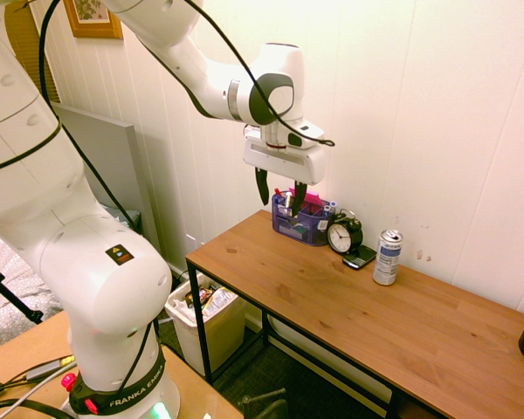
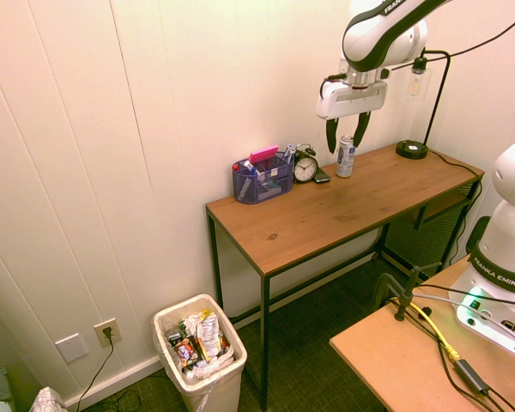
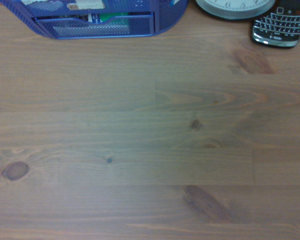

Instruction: Throw the can in the trash bin

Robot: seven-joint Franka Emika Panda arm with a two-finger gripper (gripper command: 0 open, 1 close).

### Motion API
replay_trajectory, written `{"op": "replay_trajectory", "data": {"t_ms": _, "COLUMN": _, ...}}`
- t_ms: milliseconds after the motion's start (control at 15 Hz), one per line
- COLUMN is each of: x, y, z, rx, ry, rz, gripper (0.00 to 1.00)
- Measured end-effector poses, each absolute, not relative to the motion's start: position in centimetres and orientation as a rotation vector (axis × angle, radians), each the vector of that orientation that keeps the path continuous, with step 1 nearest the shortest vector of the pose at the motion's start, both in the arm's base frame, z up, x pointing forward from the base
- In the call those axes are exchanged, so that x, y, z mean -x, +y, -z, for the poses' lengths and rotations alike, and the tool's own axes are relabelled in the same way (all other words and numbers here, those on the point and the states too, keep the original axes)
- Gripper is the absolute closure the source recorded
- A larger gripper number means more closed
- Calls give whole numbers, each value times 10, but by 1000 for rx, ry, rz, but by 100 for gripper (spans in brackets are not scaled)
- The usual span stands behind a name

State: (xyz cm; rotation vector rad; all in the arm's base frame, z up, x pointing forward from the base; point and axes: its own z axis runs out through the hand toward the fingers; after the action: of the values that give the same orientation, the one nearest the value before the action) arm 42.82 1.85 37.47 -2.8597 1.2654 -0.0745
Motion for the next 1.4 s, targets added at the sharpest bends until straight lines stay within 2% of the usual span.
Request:
{"op": "replay_trajectory", "data": {"t_ms": 400, "x": -444, "y": -33, "z": -364, "rx": 2757, "ry": 1433, "rz": 57, "gripper": 0}}
{"op": "replay_trajectory", "data": {"t_ms": 667, "x": -489, "y": -105, "z": -328, "rx": 2641, "ry": 1633, "rz": 25, "gripper": 0}}
{"op": "replay_trajectory", "data": {"t_ms": 1000, "x": -562, "y": -150, "z": -280, "rx": 2540, "ry": 1788, "rz": 11, "gripper": 0}}
{"op": "replay_trajectory", "data": {"t_ms": 1333, "x": -582, "y": -184, "z": -275, "rx": 2439, "ry": 1967, "rz": 103, "gripper": 0}}
{"op": "replay_trajectory", "data": {"t_ms": 1400, "x": -583, "y": -186, "z": -272, "rx": 2436, "ry": 1974, "rz": 112, "gripper": 100}}
